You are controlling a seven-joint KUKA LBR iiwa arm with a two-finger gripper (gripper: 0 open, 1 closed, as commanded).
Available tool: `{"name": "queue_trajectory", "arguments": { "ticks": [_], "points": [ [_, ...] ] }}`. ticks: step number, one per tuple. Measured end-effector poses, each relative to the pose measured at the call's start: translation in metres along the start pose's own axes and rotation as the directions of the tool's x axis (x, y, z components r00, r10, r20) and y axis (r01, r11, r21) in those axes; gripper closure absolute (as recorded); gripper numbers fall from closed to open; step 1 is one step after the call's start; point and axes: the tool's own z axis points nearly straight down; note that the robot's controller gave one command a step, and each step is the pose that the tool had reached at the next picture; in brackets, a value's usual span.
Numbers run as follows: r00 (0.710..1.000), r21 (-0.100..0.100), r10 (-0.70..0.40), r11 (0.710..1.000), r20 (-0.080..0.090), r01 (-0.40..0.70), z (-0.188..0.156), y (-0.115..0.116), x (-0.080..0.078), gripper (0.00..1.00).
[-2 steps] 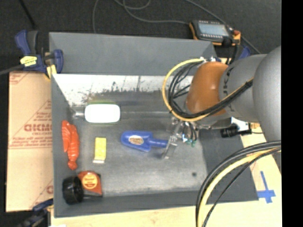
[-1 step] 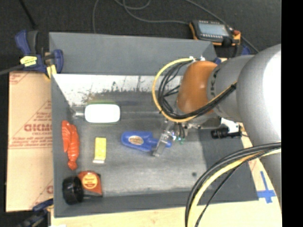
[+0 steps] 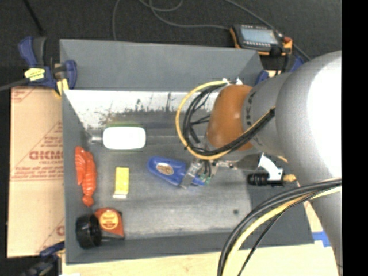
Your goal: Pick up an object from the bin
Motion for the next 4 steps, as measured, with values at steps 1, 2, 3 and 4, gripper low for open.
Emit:
{"name": "queue_trajectory", "arguments": {
  "ticks": [1, 2, 3, 4],
  "points": [
    [1.0, 0.0, -0.001, 1.0, 0.0, 0.001, 0.0, 0.0, 0.0, 1.0],
    [1.0, 0.004, 0.0, 1.0, -0.01, 0.0, -0.034, -0.004, -0.009, 1.0],
    [1.0, -0.003, 0.012, 1.0, 0.004, -0.012, -0.066, 0.021, -0.08, 0.0],
    [1.0, 0.001, 0.011, 1.0, -0.001, -0.011, -0.065, 0.02, -0.078, 0.0]
  ]
}}
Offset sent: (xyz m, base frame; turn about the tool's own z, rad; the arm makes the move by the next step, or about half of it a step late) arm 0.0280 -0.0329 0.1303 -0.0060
